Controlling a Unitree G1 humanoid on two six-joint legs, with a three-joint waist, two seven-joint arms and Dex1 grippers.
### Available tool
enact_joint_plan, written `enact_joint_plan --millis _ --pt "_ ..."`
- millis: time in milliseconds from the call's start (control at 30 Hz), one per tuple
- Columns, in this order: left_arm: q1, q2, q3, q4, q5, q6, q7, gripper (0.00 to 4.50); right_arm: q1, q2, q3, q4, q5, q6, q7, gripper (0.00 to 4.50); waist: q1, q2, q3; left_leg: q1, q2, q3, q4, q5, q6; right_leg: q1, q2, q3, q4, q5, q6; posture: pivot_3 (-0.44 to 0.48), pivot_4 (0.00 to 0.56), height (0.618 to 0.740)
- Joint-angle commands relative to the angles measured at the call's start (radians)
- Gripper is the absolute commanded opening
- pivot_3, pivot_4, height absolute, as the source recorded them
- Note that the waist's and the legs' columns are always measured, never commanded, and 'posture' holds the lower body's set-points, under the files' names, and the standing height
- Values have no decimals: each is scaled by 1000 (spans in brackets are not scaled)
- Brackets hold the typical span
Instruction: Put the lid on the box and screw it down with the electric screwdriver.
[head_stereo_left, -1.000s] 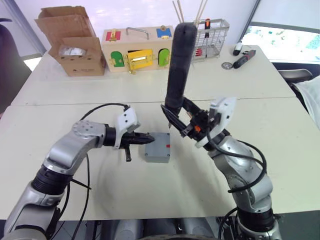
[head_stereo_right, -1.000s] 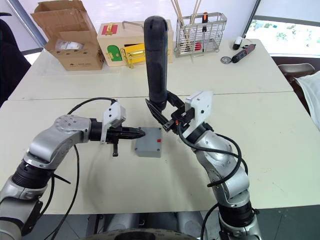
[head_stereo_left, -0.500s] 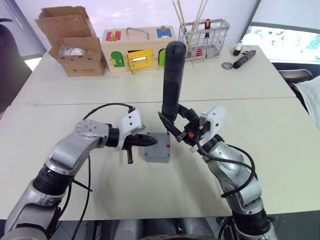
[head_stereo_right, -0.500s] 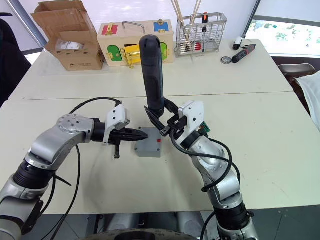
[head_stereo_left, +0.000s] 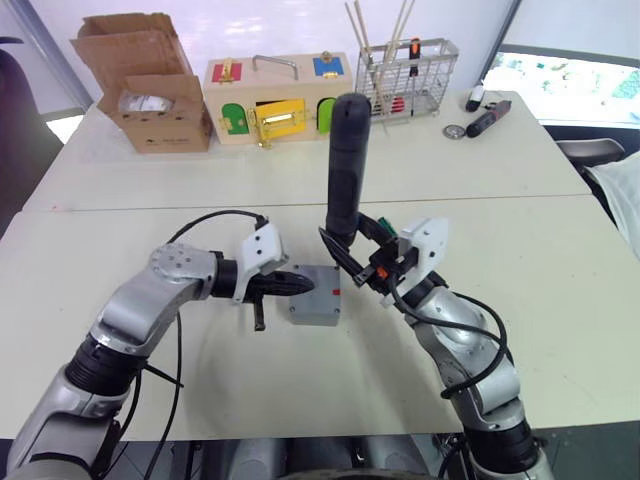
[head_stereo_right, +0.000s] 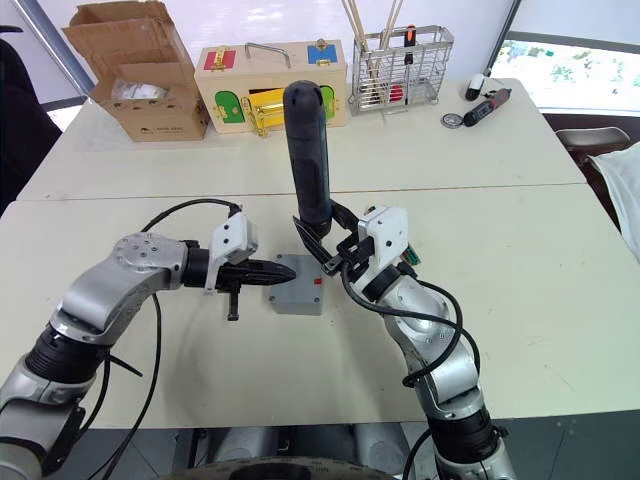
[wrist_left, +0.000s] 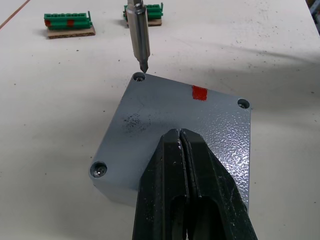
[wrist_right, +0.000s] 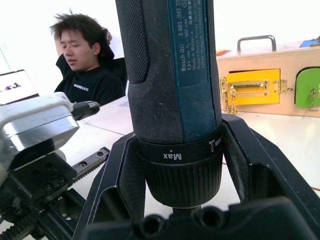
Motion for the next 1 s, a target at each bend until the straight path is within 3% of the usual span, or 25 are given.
enact_joint_plan --millis 33,567,1000 --pt "16 18 -3 27 28 -14 -9 0 -22 18 13 -21 -11 -61 3 1891 0 0 0 0 0 0 0 0 0 0 0 0 0 0 0 0 150 740" --pt "42 19 -3 70 49 -78 -13 0 -26 26 17 76 -47 -143 14 1891 0 0 0 4 0 0 0 -1 1 4 0 0 0 0 0 0 150 740" --pt "47 20 -36 70 89 -103 -23 0 32 4 44 97 -29 -108 66 1891 0 -1 -1 16 1 -2 -3 -1 2 18 1 -1 -6 0 0 0 150 740"
